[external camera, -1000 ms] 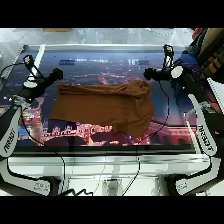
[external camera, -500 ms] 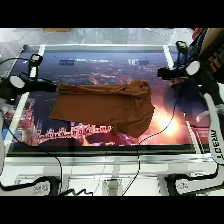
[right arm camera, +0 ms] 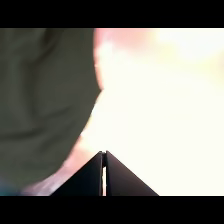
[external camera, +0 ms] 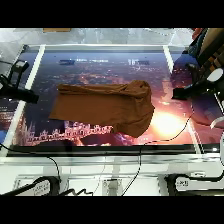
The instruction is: Fold the clothes and pants, and hang the long-sleeved shirts on hangers.
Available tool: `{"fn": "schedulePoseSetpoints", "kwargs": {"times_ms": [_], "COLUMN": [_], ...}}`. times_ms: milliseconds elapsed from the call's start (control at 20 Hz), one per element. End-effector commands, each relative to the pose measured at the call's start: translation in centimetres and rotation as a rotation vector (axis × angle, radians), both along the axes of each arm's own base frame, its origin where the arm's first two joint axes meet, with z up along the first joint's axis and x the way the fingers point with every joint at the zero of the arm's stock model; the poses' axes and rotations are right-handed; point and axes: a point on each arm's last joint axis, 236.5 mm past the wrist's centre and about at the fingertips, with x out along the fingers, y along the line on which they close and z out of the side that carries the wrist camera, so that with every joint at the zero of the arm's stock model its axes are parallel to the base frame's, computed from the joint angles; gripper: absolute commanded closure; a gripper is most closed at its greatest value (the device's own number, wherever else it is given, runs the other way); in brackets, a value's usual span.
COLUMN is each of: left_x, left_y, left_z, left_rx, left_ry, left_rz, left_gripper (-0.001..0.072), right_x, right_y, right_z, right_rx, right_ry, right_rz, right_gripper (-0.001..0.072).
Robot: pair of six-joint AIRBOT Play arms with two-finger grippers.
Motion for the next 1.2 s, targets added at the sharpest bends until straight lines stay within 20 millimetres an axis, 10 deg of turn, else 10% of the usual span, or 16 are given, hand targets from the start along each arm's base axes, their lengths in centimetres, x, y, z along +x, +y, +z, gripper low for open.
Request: {"fn": "schedulePoseSetpoints", "kwargs": {"times_ms": [0, 350, 500, 1150], "left_x": [-1.6, -1.6, -0.8, -0.4], "left_y": [0.0, 1.2, 0.7, 0.3], "left_z": [-2.4, -2.4, -1.9, -1.6], "left_rx": [-0.234, -0.27, -0.305, -0.327], "left_ry": [0.111, 0.096, 0.064, 0.046], "left_rz": [0.121, 0.168, 0.171, 0.174], "left_gripper": [0.0697, 0.0697, 0.0697, 0.0697], "right_x": [-4.7, -13.1, -13.1, -10.7], "right_y": [5.6, 10.2, 9.5, 11.4], "right_z": [-2.5, -6.0, -7.9, -13.2], "right_rx": [0.244, 0.342, 0.328, 0.524], "right_ry": [0.086, 0.112, 0.142, 0.288], "right_rz": [0.05, -0.073, -0.192, -0.432], "right_gripper": [0.0701, 0.0693, 0.0373, 0.0378]}}
